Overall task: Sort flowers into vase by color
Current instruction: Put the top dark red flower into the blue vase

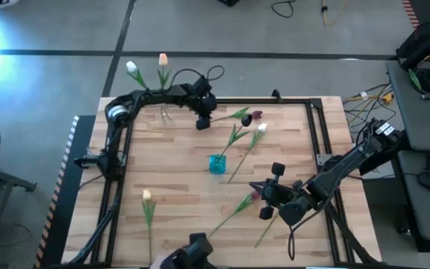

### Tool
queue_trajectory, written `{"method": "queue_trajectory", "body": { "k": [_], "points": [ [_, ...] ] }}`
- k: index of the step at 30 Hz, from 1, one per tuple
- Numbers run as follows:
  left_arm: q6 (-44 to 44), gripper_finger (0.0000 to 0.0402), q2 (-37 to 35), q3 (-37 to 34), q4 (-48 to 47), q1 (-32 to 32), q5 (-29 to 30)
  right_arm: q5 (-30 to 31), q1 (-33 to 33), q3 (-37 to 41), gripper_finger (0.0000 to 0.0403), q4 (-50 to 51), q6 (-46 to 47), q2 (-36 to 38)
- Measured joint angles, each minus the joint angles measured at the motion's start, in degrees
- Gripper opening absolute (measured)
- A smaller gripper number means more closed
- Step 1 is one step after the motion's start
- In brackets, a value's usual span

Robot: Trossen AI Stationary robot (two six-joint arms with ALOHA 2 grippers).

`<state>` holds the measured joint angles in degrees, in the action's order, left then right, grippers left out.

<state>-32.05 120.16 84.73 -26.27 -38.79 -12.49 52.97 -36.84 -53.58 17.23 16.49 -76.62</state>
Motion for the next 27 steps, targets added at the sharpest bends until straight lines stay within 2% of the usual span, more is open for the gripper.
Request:
{"method": "queue_trajectory", "body": {
  "k": [8, 17, 21, 27],
  "points": [
    [-0.3, 0.0112, 2.1, 0.0, -0.5, 0.0, 3.1, 0.0, 0.0, 0.0, 0.0009, 0.0, 0.0, 0.0],
    [-0.2, 0.0112, 3.1, 0.3, -2.3, 0.0, 4.0, -0.5, 0.0, 0.0, 0.0009, 0.0, 0.0, 0.0],
    [0.1, 0.0100, 3.1, 0.2, -3.4, 0.0, 5.1, -0.5, 0.0, 0.0, 0.0009, 0.0, 0.2, 0.0],
    [0.2, 0.0081, 1.6, -0.2, -6.8, -0.2, -0.8, -0.5, 0.0, 0.0, 0.0009, 0.0, 0.2, 0.0]
  ]
}}
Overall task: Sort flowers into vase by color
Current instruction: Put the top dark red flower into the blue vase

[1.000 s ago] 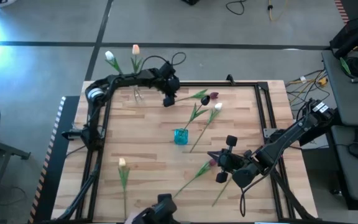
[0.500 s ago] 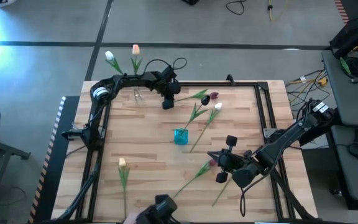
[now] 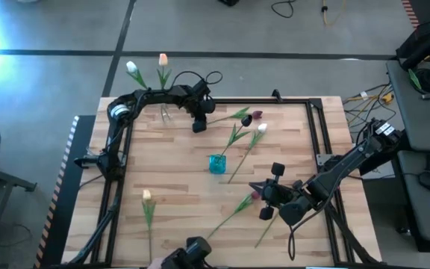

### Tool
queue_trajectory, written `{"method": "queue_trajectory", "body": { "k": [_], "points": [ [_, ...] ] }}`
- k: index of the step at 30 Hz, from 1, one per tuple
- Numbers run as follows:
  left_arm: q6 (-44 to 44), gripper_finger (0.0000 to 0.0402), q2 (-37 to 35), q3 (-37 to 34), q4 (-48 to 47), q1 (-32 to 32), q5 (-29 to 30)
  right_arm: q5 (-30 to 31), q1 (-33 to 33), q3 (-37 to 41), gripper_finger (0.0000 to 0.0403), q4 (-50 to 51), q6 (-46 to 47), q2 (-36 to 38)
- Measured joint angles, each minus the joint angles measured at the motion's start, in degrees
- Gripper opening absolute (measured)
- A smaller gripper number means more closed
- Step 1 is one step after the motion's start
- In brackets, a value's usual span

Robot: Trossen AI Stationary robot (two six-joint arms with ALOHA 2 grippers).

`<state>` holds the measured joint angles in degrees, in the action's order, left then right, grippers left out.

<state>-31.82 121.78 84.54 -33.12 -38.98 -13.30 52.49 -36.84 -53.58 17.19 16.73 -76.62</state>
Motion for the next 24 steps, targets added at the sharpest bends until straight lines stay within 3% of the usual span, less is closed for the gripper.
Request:
{"method": "queue_trajectory", "body": {
  "k": [8, 15, 24],
  "points": [
    [-0.1, 0.0112, -2.0, -0.6, -5.5, 0.1, -2.2, 0.0, 0.0, 0.0, 0.0009, 0.0, 0.2, 0.0],
    [0.6, 0.0145, -2.0, -2.6, -3.6, 0.2, -1.0, 0.0, 0.0, 0.0, 0.0009, 0.0, 0.2, 0.0],
    [1.3, 0.0114, -2.2, -3.7, -2.8, 0.3, 3.0, 0.0, 0.0, 0.0, 0.0009, -0.2, 0.2, 0.0]
  ]
}}
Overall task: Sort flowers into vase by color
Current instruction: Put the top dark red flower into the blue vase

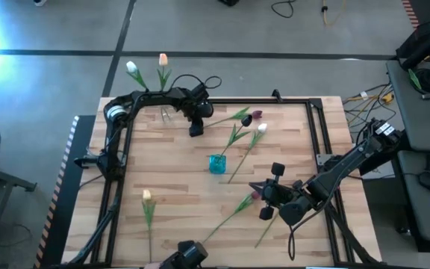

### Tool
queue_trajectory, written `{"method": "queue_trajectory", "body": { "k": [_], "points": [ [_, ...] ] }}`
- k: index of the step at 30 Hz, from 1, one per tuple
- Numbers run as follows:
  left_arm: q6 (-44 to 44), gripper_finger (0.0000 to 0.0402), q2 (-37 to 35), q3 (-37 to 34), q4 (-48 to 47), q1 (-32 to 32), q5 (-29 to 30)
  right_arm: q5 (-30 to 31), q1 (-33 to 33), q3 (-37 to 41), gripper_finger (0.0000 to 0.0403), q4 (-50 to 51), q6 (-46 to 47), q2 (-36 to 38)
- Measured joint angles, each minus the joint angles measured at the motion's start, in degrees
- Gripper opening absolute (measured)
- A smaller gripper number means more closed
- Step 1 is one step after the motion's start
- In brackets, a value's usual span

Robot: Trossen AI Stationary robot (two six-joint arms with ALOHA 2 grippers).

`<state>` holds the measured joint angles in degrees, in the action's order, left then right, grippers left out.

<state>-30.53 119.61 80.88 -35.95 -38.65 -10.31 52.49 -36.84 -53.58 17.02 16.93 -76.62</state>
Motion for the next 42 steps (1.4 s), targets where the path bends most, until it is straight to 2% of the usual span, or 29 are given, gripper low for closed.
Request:
{"method": "queue_trajectory", "body": {
  "k": [7, 11, 18, 21, 30, 34, 42],
  "points": [
    [-0.6, 0.0046, -0.1, -1.5, 0.3, 0.5, 2.2, 0.0, 0.0, 0.0, 0.0009, 0.0, 0.0, 0.0],
    [-3.0, 0.0009, -0.5, -1.6, -0.3, 1.7, 5.4, 0.0, 0.0, 0.0, 0.0009, -0.1, 0.0, 0.0],
    [-3.8, 0.0001, -3.9, -2.0, -2.9, 2.1, 7.2, 0.0, 0.0, 0.0, 0.0009, 0.0, -0.3, 0.0],
    [-3.4, 0.0001, -7.2, -2.0, -1.9, 1.8, 6.0, 0.5, 0.0, 0.1, 0.0009, 0.3, -1.4, 0.0],
    [0.4, 0.0000, -17.8, -2.4, 2.4, -0.1, -3.0, 4.6, 0.0, 2.4, 0.0009, 0.5, -0.6, 0.0],
    [2.3, 0.0000, -21.9, -2.7, 4.2, -0.4, -6.3, 6.5, 0.0, 4.2, 0.0009, -2.5, -0.6, 0.0],
    [6.2, 0.0000, -29.3, -3.5, 10.8, -0.3, -10.2, 14.1, 0.1, 5.0, 0.0009, -4.2, -2.0, 0.0]
  ]
}}
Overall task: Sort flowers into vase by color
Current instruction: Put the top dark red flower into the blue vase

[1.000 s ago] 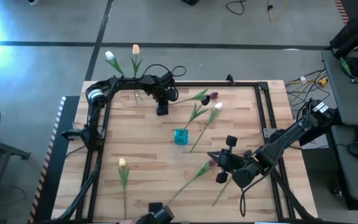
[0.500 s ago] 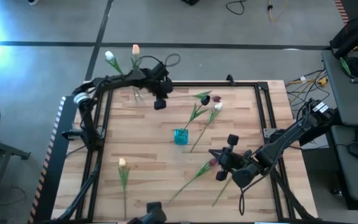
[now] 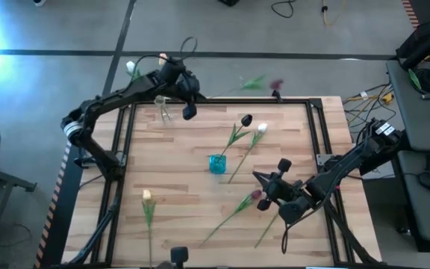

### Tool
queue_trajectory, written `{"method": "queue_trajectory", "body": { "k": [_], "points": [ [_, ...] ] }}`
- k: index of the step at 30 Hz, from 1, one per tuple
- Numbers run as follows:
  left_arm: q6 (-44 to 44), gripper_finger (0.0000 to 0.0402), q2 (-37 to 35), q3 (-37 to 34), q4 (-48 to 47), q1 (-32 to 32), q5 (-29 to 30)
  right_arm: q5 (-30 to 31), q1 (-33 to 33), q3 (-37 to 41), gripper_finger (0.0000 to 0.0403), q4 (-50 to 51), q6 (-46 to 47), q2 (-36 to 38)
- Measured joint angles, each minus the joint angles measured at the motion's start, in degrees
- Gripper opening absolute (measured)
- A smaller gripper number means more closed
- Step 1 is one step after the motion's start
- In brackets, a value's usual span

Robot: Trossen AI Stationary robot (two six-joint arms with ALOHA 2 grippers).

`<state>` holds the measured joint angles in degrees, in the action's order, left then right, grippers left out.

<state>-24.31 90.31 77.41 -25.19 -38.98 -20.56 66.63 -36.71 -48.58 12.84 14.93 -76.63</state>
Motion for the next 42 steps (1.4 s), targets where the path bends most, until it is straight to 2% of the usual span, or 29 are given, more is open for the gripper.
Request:
{"method": "queue_trajectory", "body": {
  "k": [5, 9, 13, 18, 22, 26, 30, 37, 42],
  "points": [
    [3.8, 0.0000, -5.0, -6.8, 12.4, 0.8, -4.4, 0.4, 1.5, 0.0, 0.0009, -1.7, -2.1, 0.0],
    [8.0, 0.0000, -10.0, -16.7, 27.6, 2.0, -6.4, -1.1, 4.0, 0.1, 0.0009, -3.5, -3.1, 0.0],
    [12.2, 0.0000, -14.4, -27.7, 43.2, 3.8, -6.6, -4.5, 7.1, 0.3, 0.0009, -10.2, -8.5, -0.3],
    [17.7, 0.0000, -18.3, -39.8, 62.3, 6.6, -6.5, -16.0, 11.4, 3.6, 0.0009, -29.5, -22.2, -0.4],
    [21.4, 0.0000, -19.6, -46.9, 73.5, 9.3, -5.8, -26.6, 15.3, 6.6, 0.0009, -45.3, -28.5, -0.4],
    [22.3, 0.0000, -20.0, -52.0, 80.7, 13.4, -2.4, -33.6, 18.8, 7.8, 0.0009, -52.5, -29.0, -0.4],
    [21.9, 0.0000, -19.5, -55.5, 87.5, 19.0, 3.4, -35.6, 20.9, 7.4, 0.0022, -52.7, -27.6, -0.4],
    [21.9, 0.0000, -12.8, -58.4, 100.2, 28.8, 9.9, -35.7, 22.6, 6.6, 0.0107, -54.6, -25.4, -0.4],
    [22.4, 0.0000, -5.1, -56.8, 106.7, 33.4, 10.7, -38.2, 22.5, 6.6, 0.0159, -57.6, -25.4, -0.4]
  ]
}}
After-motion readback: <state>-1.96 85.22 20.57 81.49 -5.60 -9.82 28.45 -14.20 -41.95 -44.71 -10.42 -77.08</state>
